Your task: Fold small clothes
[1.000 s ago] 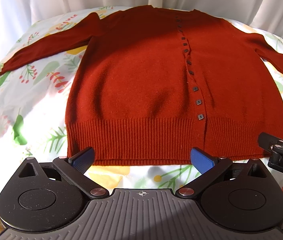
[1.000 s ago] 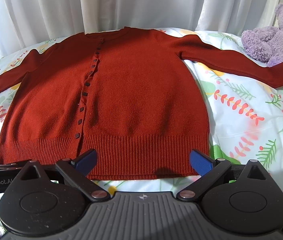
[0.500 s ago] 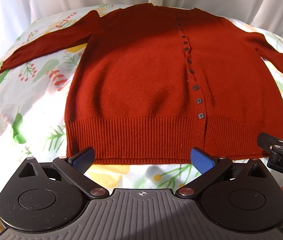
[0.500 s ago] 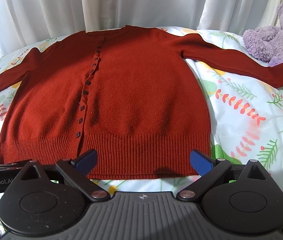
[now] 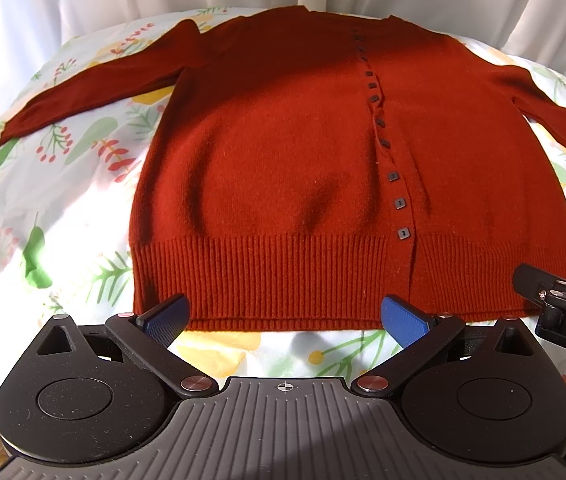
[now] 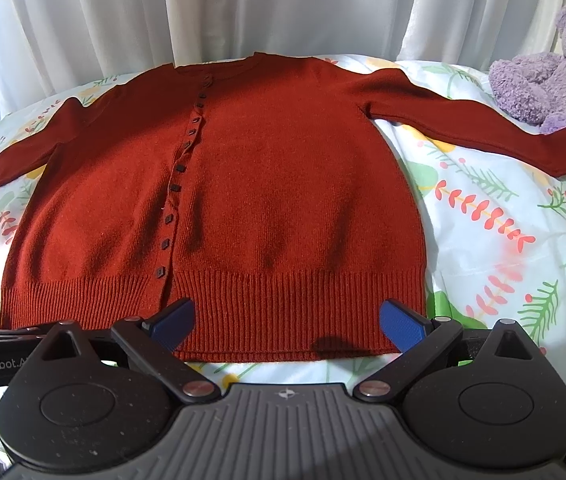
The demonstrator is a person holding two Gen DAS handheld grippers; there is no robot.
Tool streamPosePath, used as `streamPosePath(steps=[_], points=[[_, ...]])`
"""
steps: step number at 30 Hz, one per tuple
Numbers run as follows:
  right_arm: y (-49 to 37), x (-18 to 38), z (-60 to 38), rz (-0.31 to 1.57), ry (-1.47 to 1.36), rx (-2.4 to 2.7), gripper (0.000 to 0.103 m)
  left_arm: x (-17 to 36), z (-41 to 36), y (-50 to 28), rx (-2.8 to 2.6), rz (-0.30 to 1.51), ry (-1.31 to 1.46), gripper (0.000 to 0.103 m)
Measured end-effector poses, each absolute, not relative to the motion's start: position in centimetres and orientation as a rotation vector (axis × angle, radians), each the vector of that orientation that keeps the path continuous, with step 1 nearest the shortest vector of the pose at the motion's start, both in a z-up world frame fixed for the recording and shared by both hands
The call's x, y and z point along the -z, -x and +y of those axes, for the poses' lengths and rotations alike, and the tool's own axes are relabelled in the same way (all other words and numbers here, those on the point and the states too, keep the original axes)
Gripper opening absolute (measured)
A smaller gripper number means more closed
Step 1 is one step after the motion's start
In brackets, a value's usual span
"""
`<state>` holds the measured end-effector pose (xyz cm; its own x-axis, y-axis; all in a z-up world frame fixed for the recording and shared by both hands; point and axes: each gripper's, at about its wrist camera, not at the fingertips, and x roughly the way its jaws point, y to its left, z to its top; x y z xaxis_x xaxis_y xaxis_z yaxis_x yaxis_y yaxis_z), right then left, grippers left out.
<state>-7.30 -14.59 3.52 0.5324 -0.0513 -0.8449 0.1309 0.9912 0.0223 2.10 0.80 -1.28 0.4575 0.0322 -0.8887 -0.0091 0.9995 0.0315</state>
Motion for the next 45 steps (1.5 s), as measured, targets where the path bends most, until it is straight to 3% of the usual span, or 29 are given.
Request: streamPosePath(steps=[13,21,27,30,31,32,41,42,43,44,45], points=[[7.0,-3.0,-15.4,0.986,-0.161,0.053,0.099,1.7,0.9,-3.1,0.0,1.102,0.012,0.103],[7.4,-4.5,-21.0,0.633,-0.286,-0.065,0.099,2.2,1.6,-5.5,0.032,1.068,0.16,0.103],[3.5,-4.8,-34.6,0.5,-0.394,0.274,0.096,2.9,2.9,-8.1,0.005,1.073,0.32,0.103],[1.3,-2.6,-43.5,0.495,-0.554,0.464,0.069,3.3,3.4,-9.4,0.003,1.085,0.378,0.103],[0.8,-1.7,-46.0,0.495,-0.608,0.512,0.051,3.4,3.5,-9.9,0.005,1.094,0.394,0.103],[0.5,-0.6,-48.6,0.499,-0.661,0.557,0.044,3.6,3.5,-10.4,0.01,1.104,0.409,0.103],[-1.4,5.4,-57.1,0.444,-0.855,0.655,0.043,4.4,2.9,-12.9,-0.019,1.144,0.498,0.103],[-1.7,5.4,-57.2,0.453,-0.84,0.666,0.038,4.6,3.0,-13.3,-0.027,1.161,0.523,0.103],[-2.2,5.3,-57.2,0.466,-0.819,0.675,0.011,4.8,3.1,-13.5,-0.029,1.168,0.544,0.103],[-2.6,5.1,-57.1,0.473,-0.8,0.669,0.005,4.8,3.1,-13.8,-0.024,1.16,0.55,0.103],[-3.1,4.6,-56.6,0.48,-0.771,0.667,0.005,4.6,2.9,-14.2,-0.01,1.144,0.539,0.103]])
